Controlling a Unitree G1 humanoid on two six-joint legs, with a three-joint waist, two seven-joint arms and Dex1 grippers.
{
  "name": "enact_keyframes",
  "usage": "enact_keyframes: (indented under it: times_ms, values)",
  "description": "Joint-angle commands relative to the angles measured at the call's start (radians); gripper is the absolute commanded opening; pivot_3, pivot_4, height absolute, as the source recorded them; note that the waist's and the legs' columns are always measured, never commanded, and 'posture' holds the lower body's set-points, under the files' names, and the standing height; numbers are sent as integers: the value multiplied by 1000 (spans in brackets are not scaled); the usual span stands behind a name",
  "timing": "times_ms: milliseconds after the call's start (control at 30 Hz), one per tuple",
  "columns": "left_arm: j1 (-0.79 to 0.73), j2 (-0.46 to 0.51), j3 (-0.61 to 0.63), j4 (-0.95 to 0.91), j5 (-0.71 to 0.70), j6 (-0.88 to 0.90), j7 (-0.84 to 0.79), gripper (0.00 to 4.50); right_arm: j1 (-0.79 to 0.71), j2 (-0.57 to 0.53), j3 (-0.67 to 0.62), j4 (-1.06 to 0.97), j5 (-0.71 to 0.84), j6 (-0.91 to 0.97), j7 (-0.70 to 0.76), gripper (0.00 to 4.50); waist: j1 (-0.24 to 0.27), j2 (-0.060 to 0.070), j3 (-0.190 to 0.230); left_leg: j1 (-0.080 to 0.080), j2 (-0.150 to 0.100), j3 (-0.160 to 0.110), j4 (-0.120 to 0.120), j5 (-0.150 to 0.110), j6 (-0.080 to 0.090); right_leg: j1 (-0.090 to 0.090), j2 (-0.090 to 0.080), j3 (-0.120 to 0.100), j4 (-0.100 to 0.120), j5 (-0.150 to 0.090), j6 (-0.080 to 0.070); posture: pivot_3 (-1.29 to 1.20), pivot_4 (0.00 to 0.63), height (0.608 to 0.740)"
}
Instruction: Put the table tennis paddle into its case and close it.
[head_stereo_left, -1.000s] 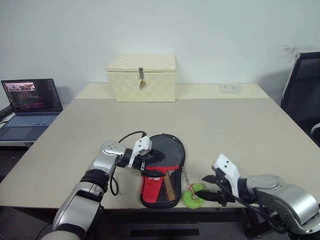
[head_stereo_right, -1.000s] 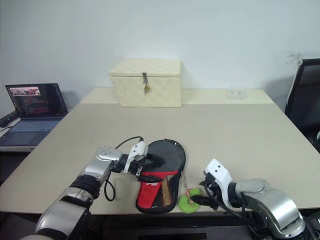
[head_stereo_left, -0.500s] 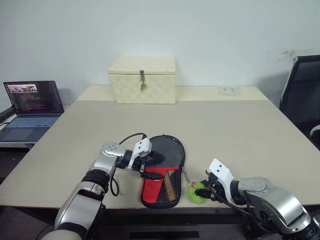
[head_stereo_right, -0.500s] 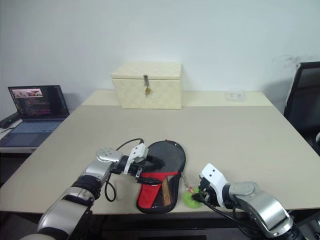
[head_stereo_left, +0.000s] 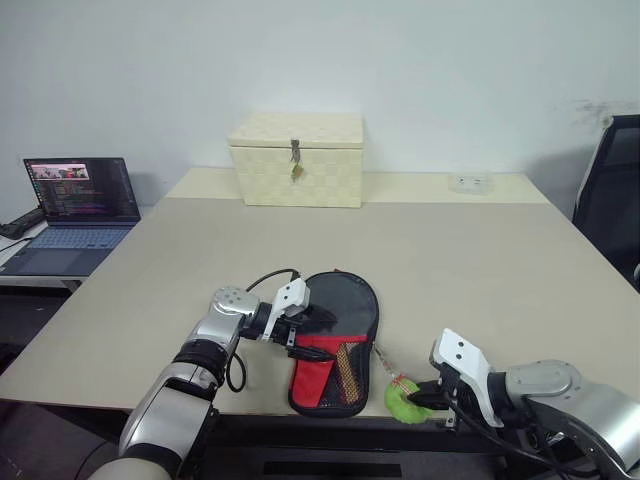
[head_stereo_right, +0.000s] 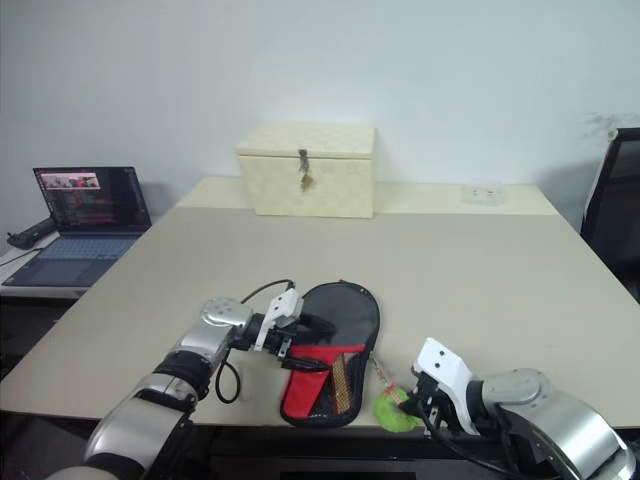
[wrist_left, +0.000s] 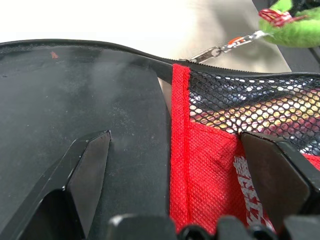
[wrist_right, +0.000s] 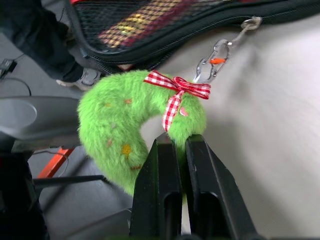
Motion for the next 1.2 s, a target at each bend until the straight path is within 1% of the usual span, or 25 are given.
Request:
enact_keyframes:
  times_ms: [33,267,367,600,767,867,967,1067,1100,1200]
  values:
    - [8,-22,-18,35,43,9,-8,4500,28,-38,42,-67,19,-28,52,35,1,0,0,0,0,0,0,0,0,0,0,0,-1,0,1,0,150,740]
    - [1,-30,-14,44,48,12,-2,4500,68,-105,52,-162,87,-42,136,35,4,0,0,-1,-1,0,0,0,0,3,-2,0,-7,3,5,0,150,740]
    - [-1,-32,-13,43,49,15,2,4500,84,-112,66,-211,118,-30,147,35,4,0,0,0,-1,0,1,0,0,4,-2,0,-7,3,5,0,150,740]
    - [-10,-41,-12,39,52,29,9,4500,84,-59,126,-272,159,3,104,35,6,0,-1,0,-1,-1,1,0,0,5,-2,0,-8,3,5,0,150,740]
    - [-13,-49,-14,37,60,32,9,4500,65,-29,164,-237,123,0,66,35,7,0,-1,0,-1,-1,1,0,0,5,-2,0,-8,3,5,0,150,740]
    - [-12,-50,-12,34,60,32,7,4500,60,-34,154,-220,127,-3,63,769,8,0,-1,0,-1,-1,1,0,0,5,-2,0,-8,3,5,0,150,740]
    - [-9,-53,-5,25,54,33,9,4500,40,-42,107,-188,128,-14,59,1829,8,0,-1,0,-1,0,1,0,0,5,-2,0,-8,3,5,0,150,740]
    - [2,-54,11,6,42,38,18,4500,7,-52,13,-127,147,-27,69,2838,8,0,-1,1,-1,0,1,0,0,5,-2,0,-8,3,5,0,150,740]
    - [6,-52,16,1,40,38,18,4500,-2,-49,-5,-111,152,-27,71,2838,8,0,-1,1,-1,0,1,0,0,5,-2,0,-8,3,5,0,150,740]
    - [41,-30,58,-101,-3,79,22,4500,-97,-34,-87,54,105,-100,67,2838,4,0,-1,1,-1,1,1,0,0,5,-2,0,-8,3,5,0,150,740]
